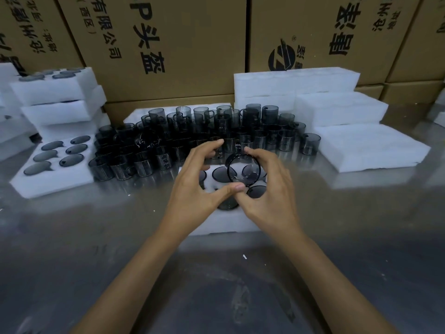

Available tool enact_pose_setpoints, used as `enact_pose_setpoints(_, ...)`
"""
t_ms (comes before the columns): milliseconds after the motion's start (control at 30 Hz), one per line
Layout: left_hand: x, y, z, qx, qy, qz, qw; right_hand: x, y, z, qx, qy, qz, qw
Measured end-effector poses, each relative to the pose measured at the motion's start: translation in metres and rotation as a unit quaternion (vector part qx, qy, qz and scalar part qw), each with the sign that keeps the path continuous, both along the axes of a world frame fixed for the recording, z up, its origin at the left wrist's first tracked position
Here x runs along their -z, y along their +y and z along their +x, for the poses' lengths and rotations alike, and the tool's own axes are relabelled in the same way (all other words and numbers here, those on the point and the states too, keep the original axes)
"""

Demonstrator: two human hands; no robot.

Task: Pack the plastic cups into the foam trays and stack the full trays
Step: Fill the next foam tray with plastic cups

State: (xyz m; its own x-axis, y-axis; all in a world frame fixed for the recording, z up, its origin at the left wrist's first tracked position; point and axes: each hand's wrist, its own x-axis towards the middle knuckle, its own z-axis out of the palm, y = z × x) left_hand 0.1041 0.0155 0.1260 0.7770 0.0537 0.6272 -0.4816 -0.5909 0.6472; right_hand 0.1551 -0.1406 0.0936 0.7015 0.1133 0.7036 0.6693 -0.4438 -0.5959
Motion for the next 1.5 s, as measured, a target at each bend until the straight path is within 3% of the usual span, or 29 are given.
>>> enact_pose_setpoints(467,-0.003,0.010,-0.003,0.008,0.023,0.050,0.998,-0.003,0.007,-0.012,-0.020,-0.011,-0.055,0.998)
enact_pose_setpoints(600,-0.006,0.020,0.001,0.001,0.019,-0.028,0.999,-0.002,0.009,-0.017,-0.024,-0.008,-0.105,0.994)
enact_pose_setpoints(900,-0.020,0.050,0.001,-0.013,0.062,-0.165,0.984,0.002,0.041,-0.033,-0.025,-0.008,-0.109,0.994)
enact_pose_setpoints(1133,-0.010,0.062,0.005,-0.035,0.132,-0.125,0.983,0.008,0.046,-0.038,-0.009,-0.023,-0.184,0.983)
enact_pose_setpoints(1500,0.004,0.077,0.014,-0.042,0.157,-0.037,0.986,0.014,0.048,-0.044,0.029,-0.064,-0.217,0.974)
